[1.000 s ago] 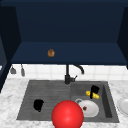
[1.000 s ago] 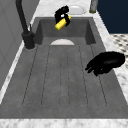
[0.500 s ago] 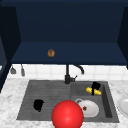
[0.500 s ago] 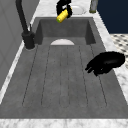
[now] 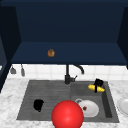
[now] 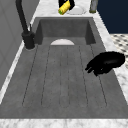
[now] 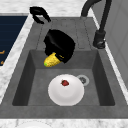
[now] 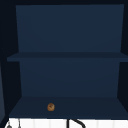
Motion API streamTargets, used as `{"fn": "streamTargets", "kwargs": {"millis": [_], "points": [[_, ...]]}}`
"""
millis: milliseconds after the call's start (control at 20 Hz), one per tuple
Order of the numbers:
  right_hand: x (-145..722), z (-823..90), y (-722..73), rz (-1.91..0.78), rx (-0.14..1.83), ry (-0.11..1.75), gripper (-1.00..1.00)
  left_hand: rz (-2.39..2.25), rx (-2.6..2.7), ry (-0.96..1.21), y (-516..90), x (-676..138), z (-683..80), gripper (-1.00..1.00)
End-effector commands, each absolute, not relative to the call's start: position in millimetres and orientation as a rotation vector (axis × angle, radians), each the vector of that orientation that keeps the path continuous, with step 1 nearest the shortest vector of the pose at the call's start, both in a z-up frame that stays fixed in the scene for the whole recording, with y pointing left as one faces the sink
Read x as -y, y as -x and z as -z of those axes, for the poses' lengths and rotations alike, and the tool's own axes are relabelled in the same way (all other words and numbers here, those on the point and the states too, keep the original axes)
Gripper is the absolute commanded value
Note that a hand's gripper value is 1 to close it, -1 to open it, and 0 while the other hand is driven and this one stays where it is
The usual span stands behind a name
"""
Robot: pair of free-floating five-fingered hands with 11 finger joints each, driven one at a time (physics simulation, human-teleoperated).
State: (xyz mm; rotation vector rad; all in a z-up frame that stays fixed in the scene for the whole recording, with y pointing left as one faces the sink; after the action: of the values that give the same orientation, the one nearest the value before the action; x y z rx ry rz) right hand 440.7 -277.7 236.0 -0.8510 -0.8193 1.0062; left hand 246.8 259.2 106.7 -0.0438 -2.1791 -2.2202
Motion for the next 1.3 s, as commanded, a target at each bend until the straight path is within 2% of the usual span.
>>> {"fn": "streamTargets", "kwargs": {"millis": [0, 1250], "points": [[287.1, -249.9, -433.8, -1.08, 0.842, 0.85, 1.0, 2.22, 2.179, 0.044, -246.8, -259.2, -106.7, 0.0], [397.0, -277.4, -359.7, -1.046, 0.803, 0.827, 1.0, 2.22, 2.179, 0.044, -246.8, -259.2, -106.7, 0.0]]}}
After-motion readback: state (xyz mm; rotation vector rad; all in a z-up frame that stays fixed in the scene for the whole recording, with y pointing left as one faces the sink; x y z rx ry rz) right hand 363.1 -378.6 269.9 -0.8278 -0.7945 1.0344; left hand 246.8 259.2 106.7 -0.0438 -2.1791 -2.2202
